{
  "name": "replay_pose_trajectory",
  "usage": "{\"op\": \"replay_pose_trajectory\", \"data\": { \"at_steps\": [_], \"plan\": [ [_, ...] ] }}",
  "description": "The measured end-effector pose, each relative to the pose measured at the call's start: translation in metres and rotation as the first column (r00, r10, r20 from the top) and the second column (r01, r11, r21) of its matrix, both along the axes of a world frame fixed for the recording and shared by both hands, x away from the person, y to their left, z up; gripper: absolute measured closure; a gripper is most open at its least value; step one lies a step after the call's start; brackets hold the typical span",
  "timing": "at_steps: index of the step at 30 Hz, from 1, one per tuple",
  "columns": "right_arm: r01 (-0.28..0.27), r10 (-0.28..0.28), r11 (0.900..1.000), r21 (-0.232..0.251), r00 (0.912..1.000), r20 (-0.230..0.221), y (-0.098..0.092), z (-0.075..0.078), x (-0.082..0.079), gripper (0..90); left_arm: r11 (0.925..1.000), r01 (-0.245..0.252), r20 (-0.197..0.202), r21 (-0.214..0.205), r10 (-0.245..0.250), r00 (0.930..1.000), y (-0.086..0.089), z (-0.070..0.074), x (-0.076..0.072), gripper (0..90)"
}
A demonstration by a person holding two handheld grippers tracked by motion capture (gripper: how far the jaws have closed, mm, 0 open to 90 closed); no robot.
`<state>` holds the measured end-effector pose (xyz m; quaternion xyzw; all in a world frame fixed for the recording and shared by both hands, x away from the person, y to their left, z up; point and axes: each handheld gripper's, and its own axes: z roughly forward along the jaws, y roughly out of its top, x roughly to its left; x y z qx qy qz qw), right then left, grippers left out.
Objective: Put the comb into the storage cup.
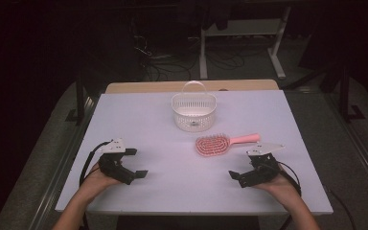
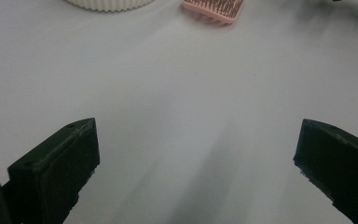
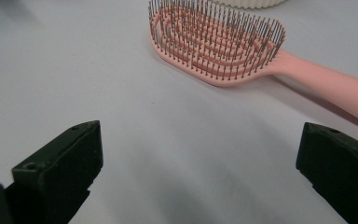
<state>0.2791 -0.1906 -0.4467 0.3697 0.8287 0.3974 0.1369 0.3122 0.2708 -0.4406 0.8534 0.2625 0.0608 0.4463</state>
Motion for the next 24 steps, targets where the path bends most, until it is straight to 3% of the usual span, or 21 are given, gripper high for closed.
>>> {"op": "replay_pose_trajectory", "data": {
  "at_steps": [24],
  "plan": [
    [0.009,-0.009,0.9996,0.027,1.0,-0.005,-0.0008,0.0099,0.0052,0.2,1.0,0.0,-0.017,0.008,0.0,0.9999,-0.0006,-0.0024,0.0,0.0]
  ]
}}
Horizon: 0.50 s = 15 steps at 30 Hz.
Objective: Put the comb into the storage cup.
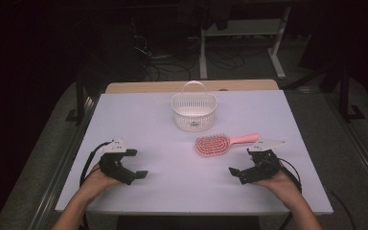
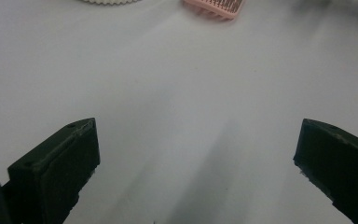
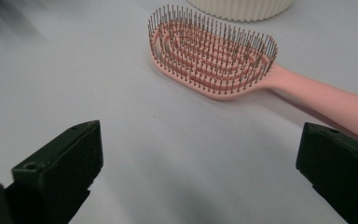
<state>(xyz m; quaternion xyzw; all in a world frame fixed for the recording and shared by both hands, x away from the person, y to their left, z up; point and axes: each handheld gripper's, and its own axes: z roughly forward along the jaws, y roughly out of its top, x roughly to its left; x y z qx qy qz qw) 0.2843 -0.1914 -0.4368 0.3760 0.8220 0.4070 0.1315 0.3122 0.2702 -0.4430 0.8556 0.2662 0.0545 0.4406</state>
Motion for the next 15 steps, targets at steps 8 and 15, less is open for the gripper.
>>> {"op": "replay_pose_trajectory", "data": {
  "at_steps": [8,15],
  "plan": [
    [0.011,-0.011,0.9999,-0.003,0.9998,-0.015,-0.0006,0.0038,0.0053,0.2,1.0,0.003,0.008,0.006,-0.003,1.0,-0.001,-0.0005,-0.0014,0.0],
    [0.01,-0.01,0.9999,-0.013,0.9998,-0.018,0.0008,0.0061,0.01,0.2,1.0,0.005,0.007,0.002,-0.005,1.0,-0.0008,-0.0009,-0.0009,0.0]
  ]
}}
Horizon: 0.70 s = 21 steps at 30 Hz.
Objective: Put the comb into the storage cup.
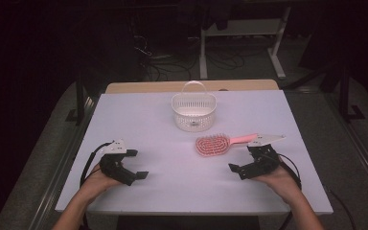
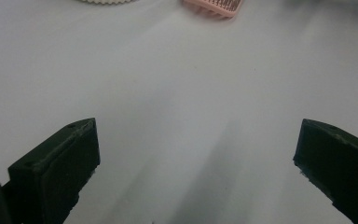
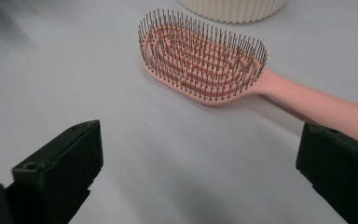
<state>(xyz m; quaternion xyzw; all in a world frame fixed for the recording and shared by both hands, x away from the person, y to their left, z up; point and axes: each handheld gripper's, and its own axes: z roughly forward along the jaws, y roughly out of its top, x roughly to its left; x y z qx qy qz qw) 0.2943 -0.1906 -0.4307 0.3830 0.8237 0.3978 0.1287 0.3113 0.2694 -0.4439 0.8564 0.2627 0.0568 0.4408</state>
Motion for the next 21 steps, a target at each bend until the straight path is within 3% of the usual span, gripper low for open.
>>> {"op": "replay_pose_trajectory", "data": {
  "at_steps": [21],
  "plan": [
    [0.002,-0.002,1.0,-0.001,0.9995,-0.03,0.0,0.006,0.013,0.2,1.0,0.003,0.001,0.005,-0.003,1.0,0.0,0.0,0.0,0.0]
  ]
}}
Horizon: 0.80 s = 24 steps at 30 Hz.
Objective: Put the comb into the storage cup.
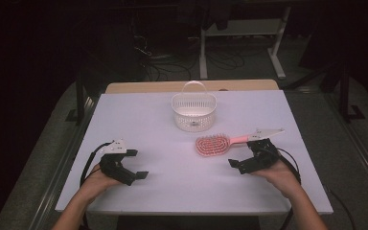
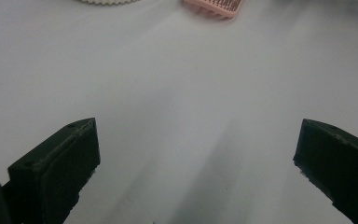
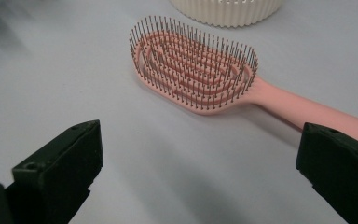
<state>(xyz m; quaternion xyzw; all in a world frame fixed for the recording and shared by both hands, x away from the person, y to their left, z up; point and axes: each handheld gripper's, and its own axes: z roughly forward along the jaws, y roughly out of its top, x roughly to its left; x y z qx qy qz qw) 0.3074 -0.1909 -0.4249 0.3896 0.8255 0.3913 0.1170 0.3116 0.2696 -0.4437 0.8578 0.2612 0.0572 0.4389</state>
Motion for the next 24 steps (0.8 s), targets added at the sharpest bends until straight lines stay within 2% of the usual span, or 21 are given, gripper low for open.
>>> {"op": "replay_pose_trajectory", "data": {
  "at_steps": [24],
  "plan": [
    [-0.002,0.002,1.0,-0.003,1.0,-0.007,0.003,0.007,0.019,0.2,1.0,-0.001,0.012,-0.01,0.001,0.9999,0.0,0.0,-0.001,0.0]
  ]
}}
